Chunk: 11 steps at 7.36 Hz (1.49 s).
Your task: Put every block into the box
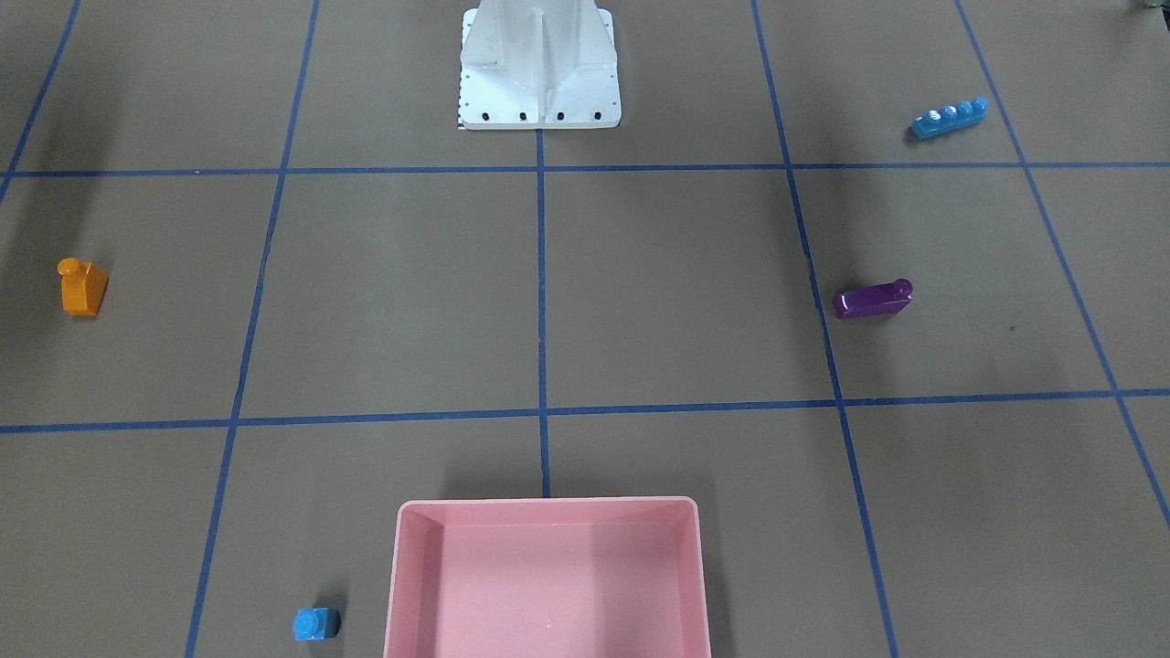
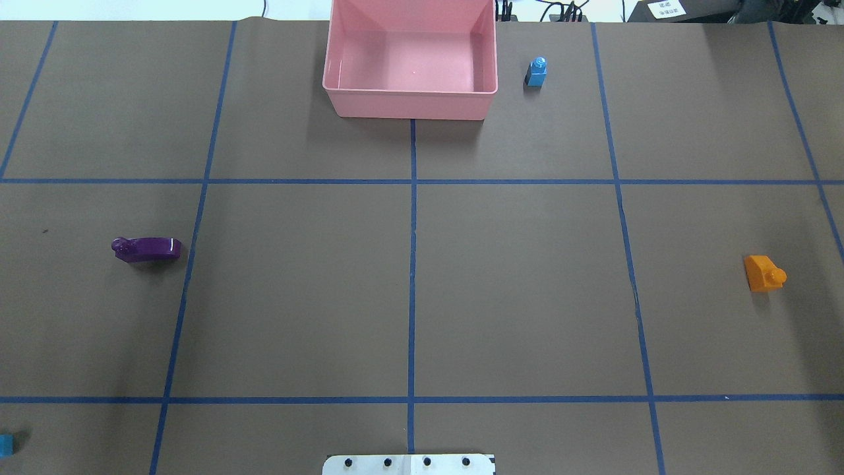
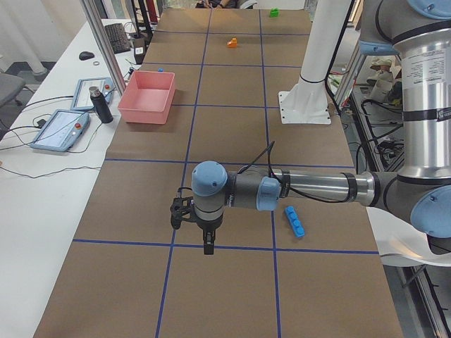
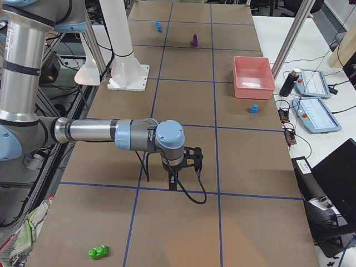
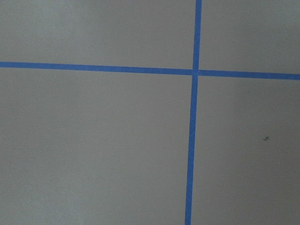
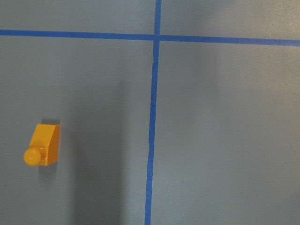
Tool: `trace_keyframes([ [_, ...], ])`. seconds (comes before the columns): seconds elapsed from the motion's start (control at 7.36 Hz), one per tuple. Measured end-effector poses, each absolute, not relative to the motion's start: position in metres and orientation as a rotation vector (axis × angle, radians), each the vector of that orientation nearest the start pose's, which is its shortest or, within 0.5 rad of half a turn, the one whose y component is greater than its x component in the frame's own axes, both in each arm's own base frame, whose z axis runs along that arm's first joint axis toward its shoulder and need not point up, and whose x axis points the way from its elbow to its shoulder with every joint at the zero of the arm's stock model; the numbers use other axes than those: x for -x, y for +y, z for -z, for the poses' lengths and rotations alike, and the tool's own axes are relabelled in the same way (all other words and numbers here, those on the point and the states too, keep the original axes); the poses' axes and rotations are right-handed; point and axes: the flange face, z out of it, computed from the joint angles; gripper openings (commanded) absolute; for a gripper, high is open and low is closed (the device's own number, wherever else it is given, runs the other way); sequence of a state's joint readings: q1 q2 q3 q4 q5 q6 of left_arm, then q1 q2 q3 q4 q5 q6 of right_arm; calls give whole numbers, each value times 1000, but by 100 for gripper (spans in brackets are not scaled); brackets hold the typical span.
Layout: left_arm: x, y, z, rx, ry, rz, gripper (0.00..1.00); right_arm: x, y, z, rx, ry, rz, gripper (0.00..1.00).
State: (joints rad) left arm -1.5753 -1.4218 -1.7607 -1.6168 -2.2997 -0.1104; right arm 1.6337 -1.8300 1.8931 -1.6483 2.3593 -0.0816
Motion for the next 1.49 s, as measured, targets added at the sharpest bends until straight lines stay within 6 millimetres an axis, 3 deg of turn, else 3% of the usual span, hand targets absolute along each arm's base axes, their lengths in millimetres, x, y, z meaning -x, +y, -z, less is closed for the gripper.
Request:
trace_keyframes([
  [0.41, 70, -438, -625, -59, 730, 76, 100, -87, -382, -612, -62, -786, 20, 100],
  [0.68, 69, -455, -597, -122, 725, 54, 100, -74, -412, -588, -96, -783, 59, 100],
  [1.09, 62, -474, -566, -227, 734, 1, 100, -14, -465, -549, -84, -802, 108, 100],
  [1.49, 60, -478, -563, -262, 749, -15, 100, 58, -474, -539, -4, -847, 147, 100],
])
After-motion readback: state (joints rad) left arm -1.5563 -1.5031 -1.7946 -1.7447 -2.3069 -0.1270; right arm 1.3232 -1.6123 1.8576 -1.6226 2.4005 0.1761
